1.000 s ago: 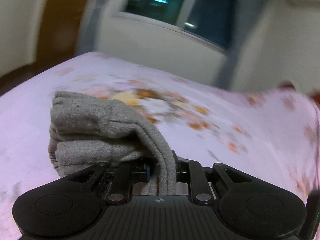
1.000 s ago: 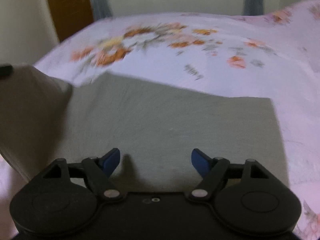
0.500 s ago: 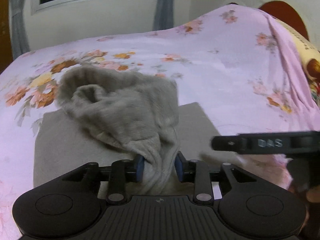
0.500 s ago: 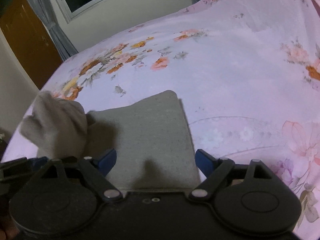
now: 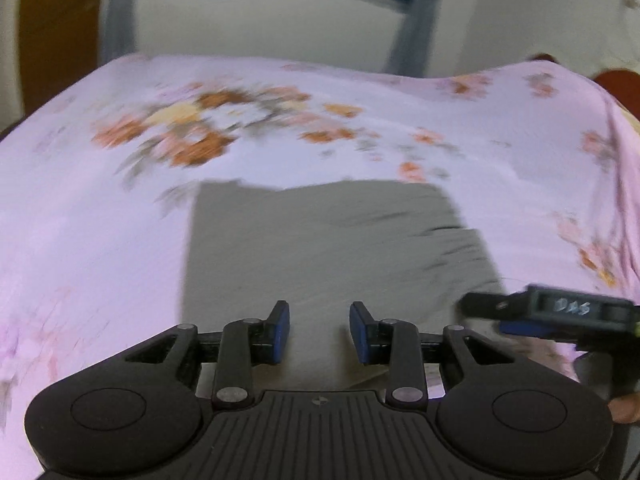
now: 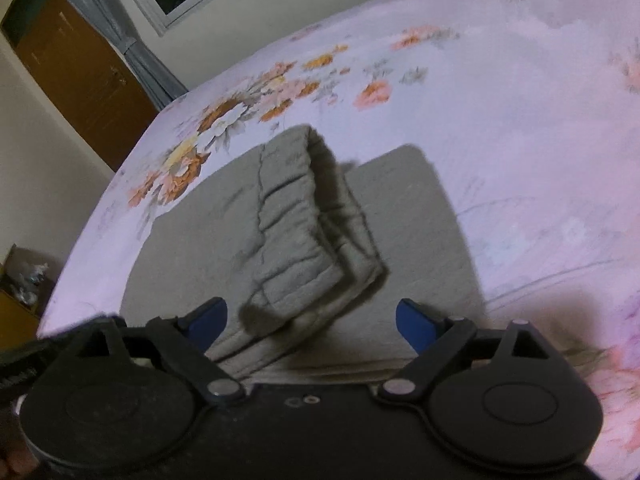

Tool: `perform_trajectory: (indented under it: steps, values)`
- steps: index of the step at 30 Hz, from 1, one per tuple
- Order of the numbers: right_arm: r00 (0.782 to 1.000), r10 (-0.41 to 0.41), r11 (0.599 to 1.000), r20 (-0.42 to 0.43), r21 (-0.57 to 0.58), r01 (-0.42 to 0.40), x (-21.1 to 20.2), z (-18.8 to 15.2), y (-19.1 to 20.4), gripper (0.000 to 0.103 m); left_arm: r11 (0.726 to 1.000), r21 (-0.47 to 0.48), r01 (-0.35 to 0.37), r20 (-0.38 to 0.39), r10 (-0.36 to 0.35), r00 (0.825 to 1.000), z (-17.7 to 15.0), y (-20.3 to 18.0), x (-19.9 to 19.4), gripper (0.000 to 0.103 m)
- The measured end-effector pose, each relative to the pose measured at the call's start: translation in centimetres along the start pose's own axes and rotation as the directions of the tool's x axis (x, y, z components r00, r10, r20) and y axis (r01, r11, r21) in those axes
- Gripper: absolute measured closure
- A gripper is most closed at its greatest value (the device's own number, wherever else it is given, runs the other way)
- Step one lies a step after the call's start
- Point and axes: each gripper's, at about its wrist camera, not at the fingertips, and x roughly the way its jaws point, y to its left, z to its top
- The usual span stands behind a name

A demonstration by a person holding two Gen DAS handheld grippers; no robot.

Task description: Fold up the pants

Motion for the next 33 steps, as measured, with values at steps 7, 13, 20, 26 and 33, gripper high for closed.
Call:
perform_trajectory:
  steps: [7, 13, 20, 26, 33]
  values:
    - [1.000, 0.016, 0.993, -0.004, 0.119, -0.015, 2.6, 0.7, -0.3, 0.037, 0.998, -0.059, -0.033, -0.035, 0.031, 0.999, -2.2, 2.7, 1.5, 0.070]
    - [0.994, 0.034, 0.999, 0.107, -0.008, -0.033, -0.4, 0.2, 2.1, 0.056, 0.998, -0.065, -0.027, -0.022, 0.025, 0.999, -2.4, 2.9, 1.4, 0.070]
    - [0.979, 0.032, 0.995, 0.201, -0.097, -0.013, -4.5, 1.0, 2.3, 0.056, 0.998, -0.054, 0.021, 0.011, -0.021, 1.000, -2.2, 1.3, 0.7, 0.070]
    - [0.993, -0.037, 0.999, 0.115, 0.010, 0.036, -3.4, 0.1, -2.6, 0.052, 1.000, 0.000, 0.027, -0.035, -0.027, 0.999, -2.9, -0.9, 2.4, 0.070]
    - [0.988, -0.082, 0.996, 0.129, -0.017, 0.085, -4.6, -0.2, -2.9, 0.037, 1.000, 0.002, 0.016, -0.049, -0.016, 0.999, -2.5, -0.8, 2.4, 0.069]
